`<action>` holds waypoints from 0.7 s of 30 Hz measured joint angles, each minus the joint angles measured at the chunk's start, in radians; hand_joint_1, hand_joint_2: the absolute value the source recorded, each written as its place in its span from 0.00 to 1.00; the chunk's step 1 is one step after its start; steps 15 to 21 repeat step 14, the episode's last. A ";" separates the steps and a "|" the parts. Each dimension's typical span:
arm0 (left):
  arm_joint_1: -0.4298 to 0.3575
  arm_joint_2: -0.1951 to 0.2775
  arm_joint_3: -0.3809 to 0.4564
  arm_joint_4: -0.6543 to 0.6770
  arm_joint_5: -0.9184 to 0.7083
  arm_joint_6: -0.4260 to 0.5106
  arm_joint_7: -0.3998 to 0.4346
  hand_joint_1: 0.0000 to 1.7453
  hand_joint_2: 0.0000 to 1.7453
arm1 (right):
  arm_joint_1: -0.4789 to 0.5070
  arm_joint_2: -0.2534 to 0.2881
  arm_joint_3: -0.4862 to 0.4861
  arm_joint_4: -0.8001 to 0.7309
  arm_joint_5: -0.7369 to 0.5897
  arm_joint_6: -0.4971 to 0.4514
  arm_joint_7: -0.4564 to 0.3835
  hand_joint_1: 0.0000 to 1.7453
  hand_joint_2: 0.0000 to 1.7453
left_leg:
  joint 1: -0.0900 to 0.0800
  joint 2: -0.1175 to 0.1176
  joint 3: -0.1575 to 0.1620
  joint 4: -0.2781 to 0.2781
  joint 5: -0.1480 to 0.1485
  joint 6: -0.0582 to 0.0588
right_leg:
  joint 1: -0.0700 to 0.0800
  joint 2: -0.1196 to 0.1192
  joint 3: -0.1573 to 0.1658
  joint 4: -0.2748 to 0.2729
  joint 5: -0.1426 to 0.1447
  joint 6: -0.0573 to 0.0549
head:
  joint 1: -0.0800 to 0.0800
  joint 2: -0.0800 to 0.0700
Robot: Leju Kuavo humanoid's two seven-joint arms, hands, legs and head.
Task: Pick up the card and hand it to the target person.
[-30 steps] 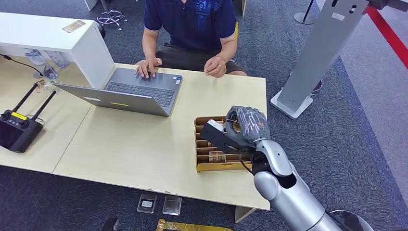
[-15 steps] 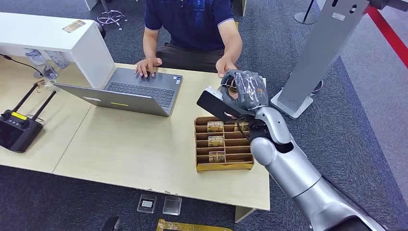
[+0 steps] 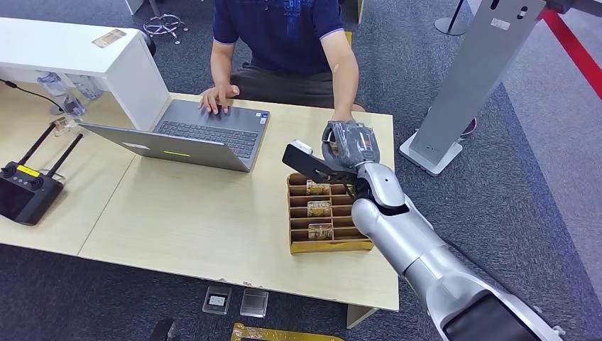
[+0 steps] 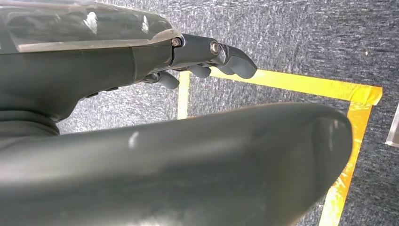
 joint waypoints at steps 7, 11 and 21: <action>0.000 -0.005 0.008 0.002 0.011 -0.006 -0.012 0.00 0.00 | -0.002 -0.001 -0.007 -0.011 -0.003 -0.009 -0.014 0.00 1.00 | 0.000 -0.001 -0.001 0.001 0.000 0.000 | 0.000 0.000 -0.001 0.001 0.000 0.000 | 0.000 0.000; 0.001 -0.002 0.013 0.003 0.019 -0.002 -0.014 0.00 0.00 | -0.009 -0.001 -0.021 -0.040 -0.012 -0.033 -0.029 0.00 1.00 | 0.000 0.000 -0.002 0.002 0.000 0.000 | 0.000 0.000 -0.002 0.001 0.000 0.000 | 0.000 0.000; 0.002 -0.001 0.018 0.003 0.025 0.001 -0.014 0.00 0.00 | -0.008 -0.012 -0.041 -0.081 -0.029 -0.055 -0.043 0.00 1.00 | 0.000 0.000 -0.002 0.002 -0.001 0.000 | 0.000 0.001 -0.003 0.002 -0.001 0.000 | 0.000 0.000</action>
